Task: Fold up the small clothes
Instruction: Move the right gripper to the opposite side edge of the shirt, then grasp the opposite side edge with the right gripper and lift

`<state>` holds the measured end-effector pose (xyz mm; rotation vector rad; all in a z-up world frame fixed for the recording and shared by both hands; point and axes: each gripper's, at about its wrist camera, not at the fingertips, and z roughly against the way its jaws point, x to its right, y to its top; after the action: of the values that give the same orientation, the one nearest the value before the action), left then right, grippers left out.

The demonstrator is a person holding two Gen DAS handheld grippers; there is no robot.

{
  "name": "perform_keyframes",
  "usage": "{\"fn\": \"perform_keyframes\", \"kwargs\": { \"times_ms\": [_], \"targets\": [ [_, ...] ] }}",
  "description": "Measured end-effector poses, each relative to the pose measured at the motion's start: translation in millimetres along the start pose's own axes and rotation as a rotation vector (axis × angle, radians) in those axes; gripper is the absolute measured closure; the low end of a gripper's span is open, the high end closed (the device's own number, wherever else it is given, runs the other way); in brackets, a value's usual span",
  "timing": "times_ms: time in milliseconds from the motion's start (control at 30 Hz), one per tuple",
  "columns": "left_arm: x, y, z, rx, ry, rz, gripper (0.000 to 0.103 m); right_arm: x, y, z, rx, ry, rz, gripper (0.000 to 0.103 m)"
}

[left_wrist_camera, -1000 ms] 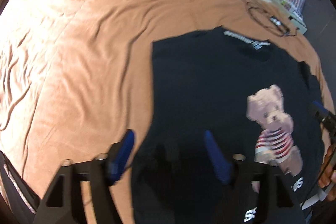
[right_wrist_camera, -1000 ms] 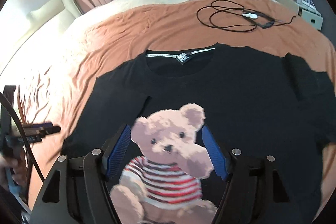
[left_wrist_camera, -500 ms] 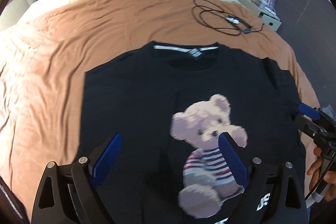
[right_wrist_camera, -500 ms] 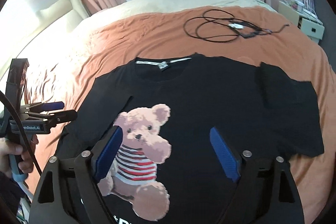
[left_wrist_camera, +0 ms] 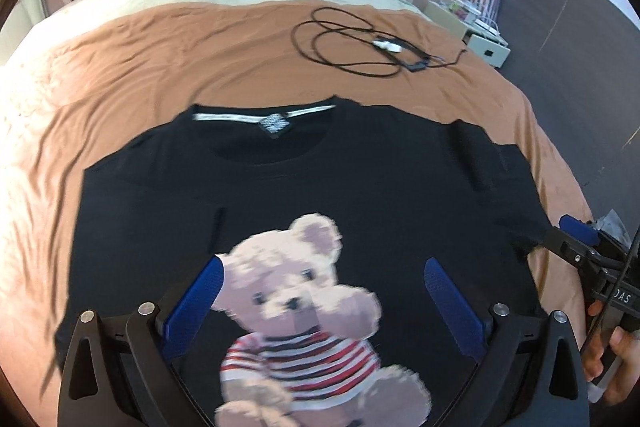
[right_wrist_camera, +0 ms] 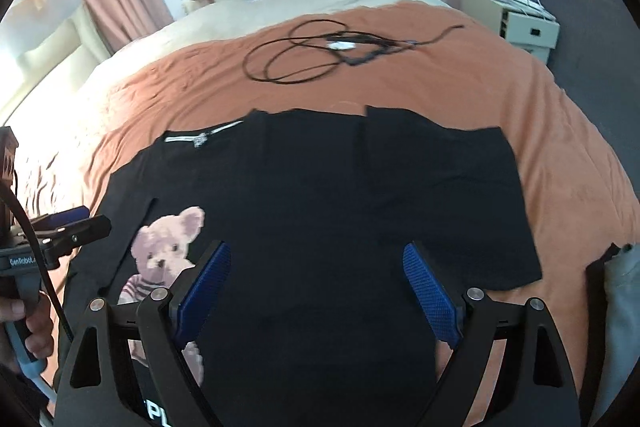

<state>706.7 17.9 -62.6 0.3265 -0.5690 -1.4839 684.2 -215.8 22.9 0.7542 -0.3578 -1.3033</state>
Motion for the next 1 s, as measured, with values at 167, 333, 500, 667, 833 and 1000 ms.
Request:
{"fn": "perform_keyframes", "kwargs": {
  "times_ms": [167, 333, 500, 667, 833, 1000],
  "targets": [
    [33.2, 3.0, -15.0, 0.027, -0.013, -0.031, 0.002, 24.5, 1.0, -2.2, 0.014, -0.040, -0.014, 0.016],
    [66.2, 5.5, -34.7, 0.039, -0.034, -0.064, 0.004, 42.1, 1.5, -9.2, 0.025, -0.060, -0.045, 0.016],
    [88.6, 7.4, -60.0, 0.007, -0.087, -0.053, 0.023, 64.1, 7.3, -20.9, 0.032, -0.084, -0.086, 0.017],
    [103.7, 9.4, -82.9, -0.022, -0.127, -0.033, 0.039, 82.7, 13.8, -32.8, 0.016, -0.093, -0.124, 0.035],
    [112.9, 12.6, -105.4, -0.057, -0.152, -0.012, 0.058, 98.7, 23.3, -48.5, -0.016, -0.113, -0.160, 0.047],
    [122.5, 16.0, -119.0, -0.073, -0.158, -0.030, 0.067, 113.1, 35.4, -62.0, -0.037, -0.134, -0.163, 0.050]
  ]
}}
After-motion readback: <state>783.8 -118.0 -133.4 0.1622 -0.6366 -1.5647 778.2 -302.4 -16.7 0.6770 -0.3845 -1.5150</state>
